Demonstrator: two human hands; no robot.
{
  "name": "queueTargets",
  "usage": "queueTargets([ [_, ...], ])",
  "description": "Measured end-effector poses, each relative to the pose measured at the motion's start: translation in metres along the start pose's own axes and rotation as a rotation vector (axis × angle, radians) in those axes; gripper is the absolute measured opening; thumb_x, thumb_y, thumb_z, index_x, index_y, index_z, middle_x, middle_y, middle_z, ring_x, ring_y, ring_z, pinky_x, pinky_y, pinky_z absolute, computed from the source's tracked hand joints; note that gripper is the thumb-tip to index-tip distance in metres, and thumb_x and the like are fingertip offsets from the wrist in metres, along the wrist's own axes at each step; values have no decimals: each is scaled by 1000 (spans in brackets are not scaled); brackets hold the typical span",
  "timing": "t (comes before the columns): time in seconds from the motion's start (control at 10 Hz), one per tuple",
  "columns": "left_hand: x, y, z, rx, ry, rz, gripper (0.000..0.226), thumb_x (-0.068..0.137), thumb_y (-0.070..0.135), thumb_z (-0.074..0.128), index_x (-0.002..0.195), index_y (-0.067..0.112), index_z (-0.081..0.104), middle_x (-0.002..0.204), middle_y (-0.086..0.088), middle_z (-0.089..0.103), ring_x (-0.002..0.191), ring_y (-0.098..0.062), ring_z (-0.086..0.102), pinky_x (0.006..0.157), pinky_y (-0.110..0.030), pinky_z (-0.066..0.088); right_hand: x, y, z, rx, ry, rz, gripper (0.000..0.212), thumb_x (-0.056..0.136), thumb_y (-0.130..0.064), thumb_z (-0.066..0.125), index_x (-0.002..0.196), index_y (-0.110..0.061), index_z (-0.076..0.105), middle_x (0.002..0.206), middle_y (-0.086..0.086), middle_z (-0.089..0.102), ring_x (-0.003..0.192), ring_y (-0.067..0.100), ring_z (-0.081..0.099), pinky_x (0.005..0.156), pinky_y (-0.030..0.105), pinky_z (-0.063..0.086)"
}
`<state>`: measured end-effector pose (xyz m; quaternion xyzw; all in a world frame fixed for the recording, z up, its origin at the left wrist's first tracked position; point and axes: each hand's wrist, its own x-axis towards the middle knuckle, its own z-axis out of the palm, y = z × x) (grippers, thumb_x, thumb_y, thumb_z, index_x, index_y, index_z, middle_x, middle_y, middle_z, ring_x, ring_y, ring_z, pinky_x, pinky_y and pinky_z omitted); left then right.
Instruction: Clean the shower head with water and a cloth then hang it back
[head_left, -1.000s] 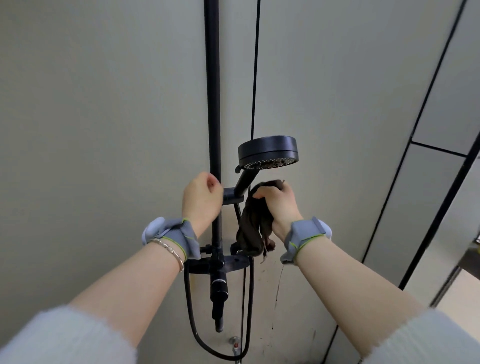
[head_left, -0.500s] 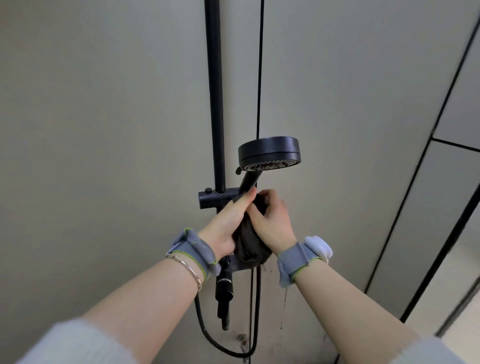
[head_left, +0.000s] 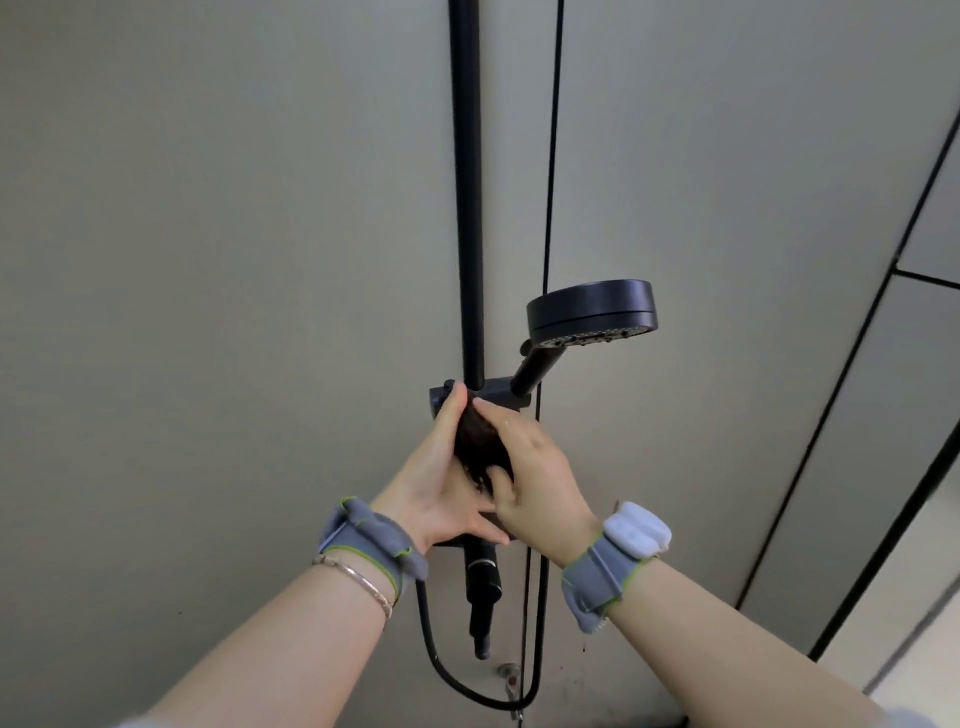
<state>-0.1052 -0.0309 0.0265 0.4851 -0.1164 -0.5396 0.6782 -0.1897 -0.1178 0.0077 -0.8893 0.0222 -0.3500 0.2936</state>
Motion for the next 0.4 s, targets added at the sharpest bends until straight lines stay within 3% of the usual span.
queueTargets([
  [0.1, -17, 0, -17, -141, -65, 12, 58, 58, 62, 65, 94, 17, 66, 98, -10, 68, 93, -30, 66, 79, -49, 54, -7, -18, 23, 115, -7, 24, 69, 72, 8, 50, 136, -13, 40, 136, 7, 49, 128, 20, 45, 110, 26, 32],
  [0.2, -25, -9, -40, -234, 139, 173, 30, 62, 31, 72, 81, 10, 59, 74, -14, 67, 74, -27, 68, 64, -42, 57, -26, -25, 41, 81, -141, 30, 69, 79, -8, 54, 142, -21, 27, 139, 2, 47, 129, 13, 43, 112, 26, 29],
  [0.3, -36, -31, -87, -147, 293, 167, 25, 66, 15, 67, 88, 7, 58, 74, -16, 69, 70, -28, 69, 57, -37, 57, -48, -35, 64, 69, -341, 37, 70, 82, -26, 53, 143, -34, 20, 145, -15, 38, 134, -2, 33, 114, 24, 19],
  [0.4, -58, -74, -136, -120, 506, 136, 23, 78, 2, 61, 99, 1, 56, 66, -20, 65, 56, -33, 64, 42, -29, 49, -94, -30, 56, 140, -303, 329, 57, 76, -37, 59, 120, -63, 33, 131, -26, 48, 112, -18, 46, 99, 10, 37],
])
